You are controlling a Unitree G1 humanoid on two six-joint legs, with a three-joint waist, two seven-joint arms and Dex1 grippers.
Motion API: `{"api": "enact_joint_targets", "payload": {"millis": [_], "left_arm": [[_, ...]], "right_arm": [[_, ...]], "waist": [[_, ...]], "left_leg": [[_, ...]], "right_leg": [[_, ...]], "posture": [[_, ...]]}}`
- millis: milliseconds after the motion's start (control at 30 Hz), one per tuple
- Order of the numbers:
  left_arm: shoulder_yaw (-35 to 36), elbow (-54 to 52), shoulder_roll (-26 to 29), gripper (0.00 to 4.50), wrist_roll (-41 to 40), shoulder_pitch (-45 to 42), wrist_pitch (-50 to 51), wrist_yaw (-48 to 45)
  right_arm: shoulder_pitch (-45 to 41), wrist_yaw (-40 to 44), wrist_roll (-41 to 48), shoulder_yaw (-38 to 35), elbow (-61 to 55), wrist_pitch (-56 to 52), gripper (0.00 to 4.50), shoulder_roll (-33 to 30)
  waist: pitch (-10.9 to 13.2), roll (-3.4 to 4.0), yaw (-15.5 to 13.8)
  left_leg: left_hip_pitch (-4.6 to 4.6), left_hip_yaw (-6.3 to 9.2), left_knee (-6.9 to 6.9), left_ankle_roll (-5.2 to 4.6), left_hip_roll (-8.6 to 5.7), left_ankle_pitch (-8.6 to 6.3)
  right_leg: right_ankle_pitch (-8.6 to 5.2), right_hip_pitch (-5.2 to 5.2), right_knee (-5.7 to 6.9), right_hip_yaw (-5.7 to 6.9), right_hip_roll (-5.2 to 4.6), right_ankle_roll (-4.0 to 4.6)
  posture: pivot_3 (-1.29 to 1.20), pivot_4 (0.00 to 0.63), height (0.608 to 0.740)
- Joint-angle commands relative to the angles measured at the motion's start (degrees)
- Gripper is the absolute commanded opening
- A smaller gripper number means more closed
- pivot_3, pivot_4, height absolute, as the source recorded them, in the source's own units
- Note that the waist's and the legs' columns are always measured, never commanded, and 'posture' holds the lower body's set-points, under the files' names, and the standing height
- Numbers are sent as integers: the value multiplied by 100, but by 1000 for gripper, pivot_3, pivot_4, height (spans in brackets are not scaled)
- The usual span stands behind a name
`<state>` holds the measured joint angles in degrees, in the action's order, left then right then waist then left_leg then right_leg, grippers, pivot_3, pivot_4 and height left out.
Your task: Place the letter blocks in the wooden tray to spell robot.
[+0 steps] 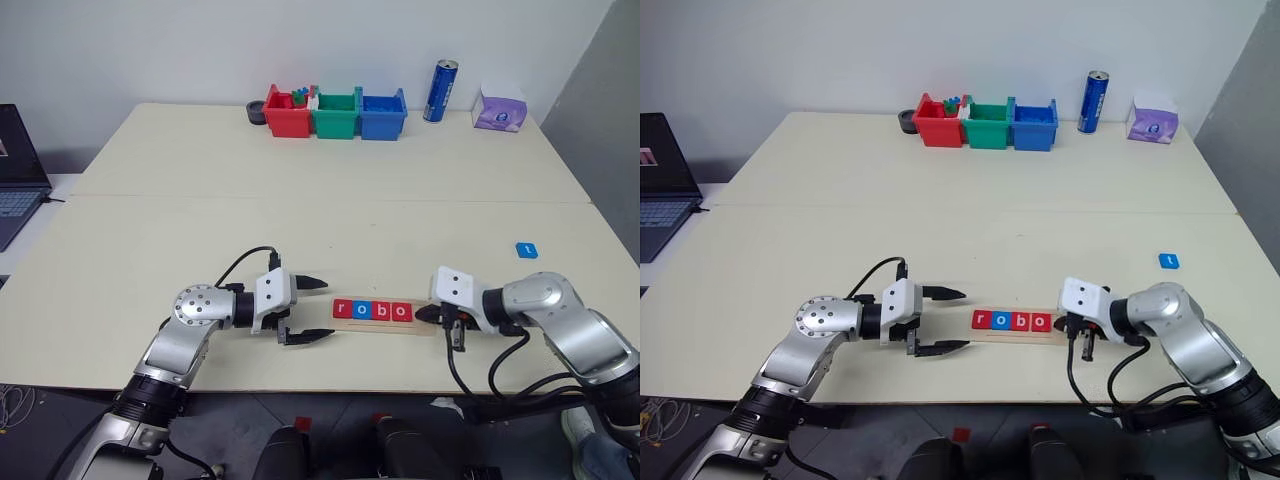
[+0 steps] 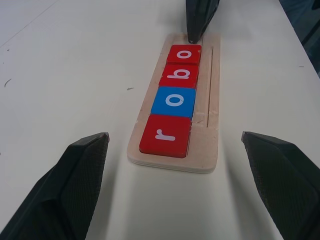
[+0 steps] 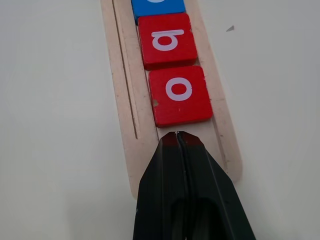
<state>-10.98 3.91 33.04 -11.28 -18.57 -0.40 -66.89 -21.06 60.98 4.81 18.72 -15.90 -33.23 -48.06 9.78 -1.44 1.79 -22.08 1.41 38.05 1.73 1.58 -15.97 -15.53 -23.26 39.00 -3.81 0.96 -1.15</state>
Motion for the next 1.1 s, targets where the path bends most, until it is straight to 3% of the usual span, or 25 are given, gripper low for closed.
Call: {"api": "enact_joint_targets", "payload": {"millis": [33, 500, 667, 800, 933, 1100], "left_arm": [[58, -120, 38, 4500, -15, 1, -85, 29], [6, -216, -21, 4500, -16, -2, -10, 66], [7, -270, -26, 4500, -28, -20, 50, 77], [24, -304, -31, 4500, -35, -5, 86, 110], [25, -367, -33, 4500, -55, 26, 143, 148], [18, -404, -39, 4500, -91, 27, 259, 139]], "right_arm": [[-150, 16, -36, 13, -96, 82, 25, 74], [-273, -28, -105, 74, -88, 92, 25, 273], [-165, -83, 202, -566, -182, -85, 25, 130], [94, -536, 629, -1564, -288, -577, 819, 230], [334, -1595, 743, -2700, 46, -813, 2248, 727], [191, -3385, 341, -3494, 871, -353, 4040, 1571]], "waist": [[0, 0, 1], [0, 0, -1], [0, 0, -4], [0, 0, -10], [-1, -1, -11], [-1, 0, -3]], "left_leg": [[0, 0, 0, 0, 0, 0], [0, 1, 0, 0, 0, 0], [0, 1, 1, 0, -1, 0], [-2, 3, 1, 0, -1, 0], [-1, 1, 0, 0, -1, 0], [0, -6, 0, 0, -2, 0]], "right_leg": [[0, 0, 0, 0, 0, 0], [0, 0, 0, 0, 0, 0], [0, 0, 0, 0, -1, 0], [1, 1, 0, 1, -1, 1], [1, 1, 2, -3, -1, 1], [1, 1, 4, -5, -1, 1]], "posture": [[0, 150, 740], [0, 150, 740], [0, 150, 740], [0, 150, 740], [0, 150, 740], [0, 150, 740]]}}
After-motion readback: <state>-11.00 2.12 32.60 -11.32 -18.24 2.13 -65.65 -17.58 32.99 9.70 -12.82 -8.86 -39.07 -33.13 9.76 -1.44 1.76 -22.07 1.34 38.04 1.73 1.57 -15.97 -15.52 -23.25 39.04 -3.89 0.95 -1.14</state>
